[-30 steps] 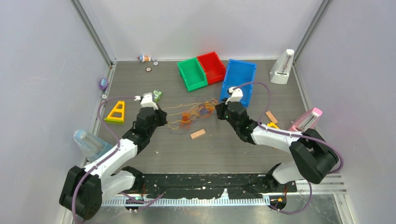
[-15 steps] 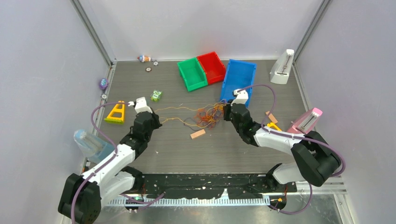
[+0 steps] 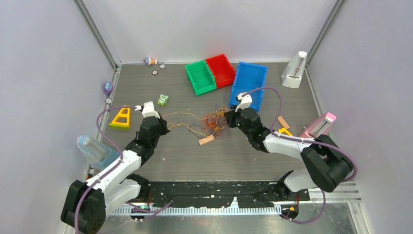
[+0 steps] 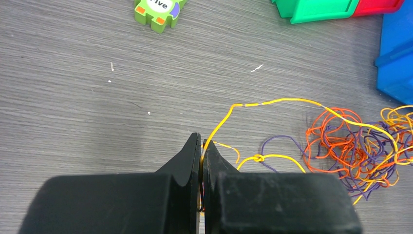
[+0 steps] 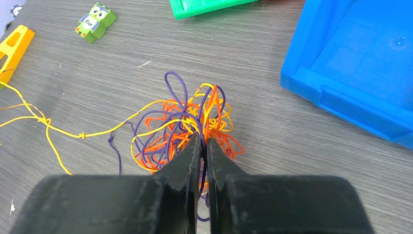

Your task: Untangle the cables

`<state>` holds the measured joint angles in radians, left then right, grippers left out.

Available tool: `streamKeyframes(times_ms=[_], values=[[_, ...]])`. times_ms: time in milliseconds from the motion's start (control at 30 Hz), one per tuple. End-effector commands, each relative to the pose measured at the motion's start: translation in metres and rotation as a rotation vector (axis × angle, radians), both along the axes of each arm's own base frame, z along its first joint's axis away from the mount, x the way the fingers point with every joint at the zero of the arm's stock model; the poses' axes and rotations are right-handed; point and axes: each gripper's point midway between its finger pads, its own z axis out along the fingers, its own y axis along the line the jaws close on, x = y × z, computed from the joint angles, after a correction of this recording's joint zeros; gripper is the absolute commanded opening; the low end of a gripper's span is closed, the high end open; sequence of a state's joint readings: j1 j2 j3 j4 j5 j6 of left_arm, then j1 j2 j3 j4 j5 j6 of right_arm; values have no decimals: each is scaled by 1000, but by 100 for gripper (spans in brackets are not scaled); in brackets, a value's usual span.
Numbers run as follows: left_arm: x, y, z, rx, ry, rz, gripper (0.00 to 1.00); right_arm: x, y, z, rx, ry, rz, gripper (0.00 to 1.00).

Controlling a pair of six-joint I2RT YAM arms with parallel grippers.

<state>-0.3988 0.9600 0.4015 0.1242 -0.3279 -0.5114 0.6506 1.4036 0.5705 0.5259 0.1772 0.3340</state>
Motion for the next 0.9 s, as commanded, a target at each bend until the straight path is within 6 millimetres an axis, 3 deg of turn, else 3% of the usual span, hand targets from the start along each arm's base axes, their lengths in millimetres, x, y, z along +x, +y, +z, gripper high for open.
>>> streamKeyframes(times_ms=[0,100,200,367,600,867], values=[[10,-3,25,-27,-86,-4,0,9,5,25,49,-67,-4,12],[3,6,27,-22,-38,48,0,11,-9,26,47,-68,-84,10],[-4,13,43,-23,-34,72,0,12,-21,24,39,-57,-148,7],[-20,40,93,-26,-54,155,0,11,-33,23,22,-53,-202,5],[-44,92,172,-24,-106,269,0,7,-56,22,7,-50,-302,5],[-63,111,234,29,-151,284,0,4,-64,26,1,-72,-320,5]])
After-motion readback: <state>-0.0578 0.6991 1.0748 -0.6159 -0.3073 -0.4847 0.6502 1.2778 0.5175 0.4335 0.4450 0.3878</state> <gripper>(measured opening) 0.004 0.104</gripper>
